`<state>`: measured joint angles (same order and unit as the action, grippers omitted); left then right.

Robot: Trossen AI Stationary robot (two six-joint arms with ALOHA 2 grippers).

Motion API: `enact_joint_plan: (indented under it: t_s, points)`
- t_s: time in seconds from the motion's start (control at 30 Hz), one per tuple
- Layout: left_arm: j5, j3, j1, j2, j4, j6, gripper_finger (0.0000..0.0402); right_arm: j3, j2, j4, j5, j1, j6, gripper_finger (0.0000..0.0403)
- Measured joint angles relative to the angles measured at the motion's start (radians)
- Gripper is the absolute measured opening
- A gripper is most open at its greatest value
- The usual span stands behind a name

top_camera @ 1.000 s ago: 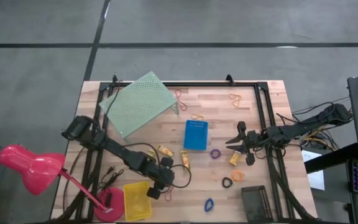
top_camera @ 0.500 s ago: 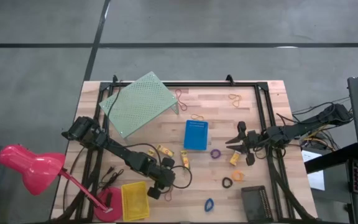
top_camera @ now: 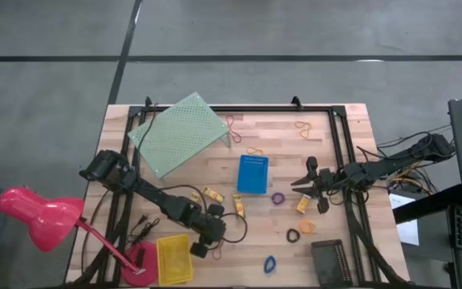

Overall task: Pick & Place Office Desk Supplies
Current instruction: Put the red rubber band into the yellow basket

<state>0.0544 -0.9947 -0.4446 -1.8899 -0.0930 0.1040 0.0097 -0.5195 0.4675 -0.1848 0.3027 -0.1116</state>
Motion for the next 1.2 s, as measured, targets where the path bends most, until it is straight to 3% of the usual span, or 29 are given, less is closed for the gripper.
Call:
enact_joint_plan:
  t_s: [0.43, 0.67, 0.77, 0.9, 1.2]
  points:
    - [-0.009, 0.007, 0.0, -0.007, 0.007, -0.071, 0.0117, 0.0, 0.0, 0.0, 0.0, 0.0, 0.0, 0.0083]
    - [-0.011, 0.007, 0.001, -0.021, 0.011, -0.033, 0.0115, 0.0, 0.0, 0.0, 0.0, 0.0, 0.0, 0.0071]
    - [-0.013, 0.005, 0.001, -0.023, 0.011, -0.026, 0.0085, 0.0, 0.0, 0.0, 0.0, 0.0, 0.0, 0.0068]
    - [-0.016, 0.004, 0.002, -0.024, 0.015, -0.025, 0.0013, 0.0, 0.0, 0.0, 0.0, 0.0, 0.0, 0.0071]
    - [-0.013, 0.004, 0.002, -0.024, 0.014, -0.026, 0.0003, 0.0, 0.0, 0.0, 0.0, 0.0, 0.0, 0.0084]
